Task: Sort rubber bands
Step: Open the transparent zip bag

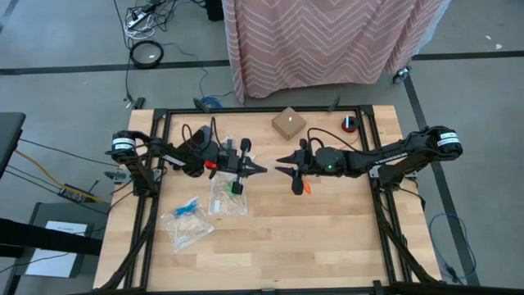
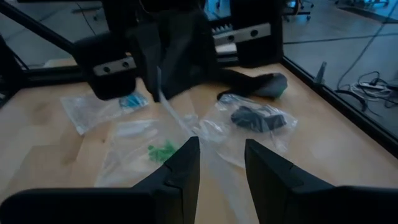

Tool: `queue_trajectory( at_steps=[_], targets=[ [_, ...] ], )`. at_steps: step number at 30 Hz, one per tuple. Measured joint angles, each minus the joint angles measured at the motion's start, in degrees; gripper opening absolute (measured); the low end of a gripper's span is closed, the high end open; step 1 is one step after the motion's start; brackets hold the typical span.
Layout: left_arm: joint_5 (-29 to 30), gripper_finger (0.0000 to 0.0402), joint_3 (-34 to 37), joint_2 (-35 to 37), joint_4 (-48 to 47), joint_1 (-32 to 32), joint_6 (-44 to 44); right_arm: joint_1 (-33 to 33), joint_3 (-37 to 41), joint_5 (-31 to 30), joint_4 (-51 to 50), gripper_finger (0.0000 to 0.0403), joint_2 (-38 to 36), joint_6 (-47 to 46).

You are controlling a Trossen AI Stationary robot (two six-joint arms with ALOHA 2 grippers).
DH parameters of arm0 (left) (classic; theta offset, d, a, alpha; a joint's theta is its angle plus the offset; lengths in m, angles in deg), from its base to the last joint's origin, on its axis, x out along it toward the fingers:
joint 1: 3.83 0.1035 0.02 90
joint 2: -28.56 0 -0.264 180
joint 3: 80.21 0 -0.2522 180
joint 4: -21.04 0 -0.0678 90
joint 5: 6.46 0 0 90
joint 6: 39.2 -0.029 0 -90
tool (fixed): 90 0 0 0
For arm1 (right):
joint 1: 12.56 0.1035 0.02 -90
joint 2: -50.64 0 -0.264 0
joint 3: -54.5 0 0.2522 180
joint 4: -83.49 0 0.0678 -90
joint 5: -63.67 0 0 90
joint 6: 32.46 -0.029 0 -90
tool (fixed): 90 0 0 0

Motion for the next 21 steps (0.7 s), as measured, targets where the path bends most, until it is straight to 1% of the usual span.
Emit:
queue_trajectory(
  at_steps=[11, 16, 21],
  targets=[
    [-0.08, 0.0001, 0.0, 0.08, 0.07, -0.24, -0.04, 0.0, 0.0, 0.01, -0.38, 0.0113, 0.0, 0.01],
    [-0.08, 0.0001, 0.0, 0.08, 0.07, -0.24, -0.04, -0.02, 0.02, 2.66, 0.4, 0.0113, 0.0, 0.01],
    [-0.05, 0.0002, 0.0, 0.09, -0.04, -0.24, -0.04, -0.02, 0.02, 3.06, 1.67, 0.0113, 0.0, 1.18]
  ],
)
